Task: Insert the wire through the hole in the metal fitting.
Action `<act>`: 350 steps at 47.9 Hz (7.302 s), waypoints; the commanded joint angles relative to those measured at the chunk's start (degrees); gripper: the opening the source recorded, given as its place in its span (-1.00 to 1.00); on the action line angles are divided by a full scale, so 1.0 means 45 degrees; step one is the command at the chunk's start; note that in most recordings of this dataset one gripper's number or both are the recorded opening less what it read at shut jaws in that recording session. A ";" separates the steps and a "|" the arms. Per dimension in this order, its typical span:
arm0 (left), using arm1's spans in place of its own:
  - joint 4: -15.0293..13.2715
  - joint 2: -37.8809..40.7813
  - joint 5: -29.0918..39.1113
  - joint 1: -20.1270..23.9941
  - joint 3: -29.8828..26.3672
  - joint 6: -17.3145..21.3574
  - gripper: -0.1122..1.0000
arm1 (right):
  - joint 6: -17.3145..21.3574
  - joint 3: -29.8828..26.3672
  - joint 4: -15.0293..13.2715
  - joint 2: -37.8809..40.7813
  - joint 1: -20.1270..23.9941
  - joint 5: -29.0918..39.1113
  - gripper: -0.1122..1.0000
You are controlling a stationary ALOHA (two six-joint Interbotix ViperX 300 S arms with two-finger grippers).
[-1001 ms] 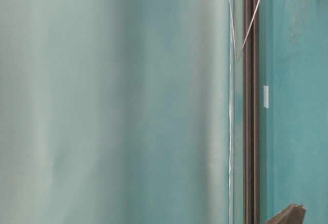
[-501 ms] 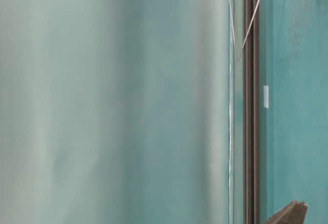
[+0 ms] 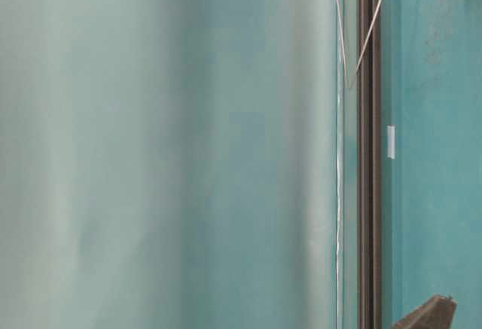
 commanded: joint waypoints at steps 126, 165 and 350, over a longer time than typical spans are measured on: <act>-0.0020 -0.0156 0.0215 0.0117 -0.0215 0.0078 0.90 | -0.0117 -0.1094 -0.0469 0.0078 -0.1016 0.1367 -0.80; -0.0020 -0.0137 0.2207 0.0195 -0.1191 -0.0059 0.89 | -0.0527 -0.2324 -0.0879 0.0957 -0.1387 0.1270 -0.80; 0.0098 -0.1738 0.9238 -0.0195 -0.2988 -0.4199 -0.98 | 0.0156 -0.1816 -0.0938 0.0078 -0.1406 0.1719 0.78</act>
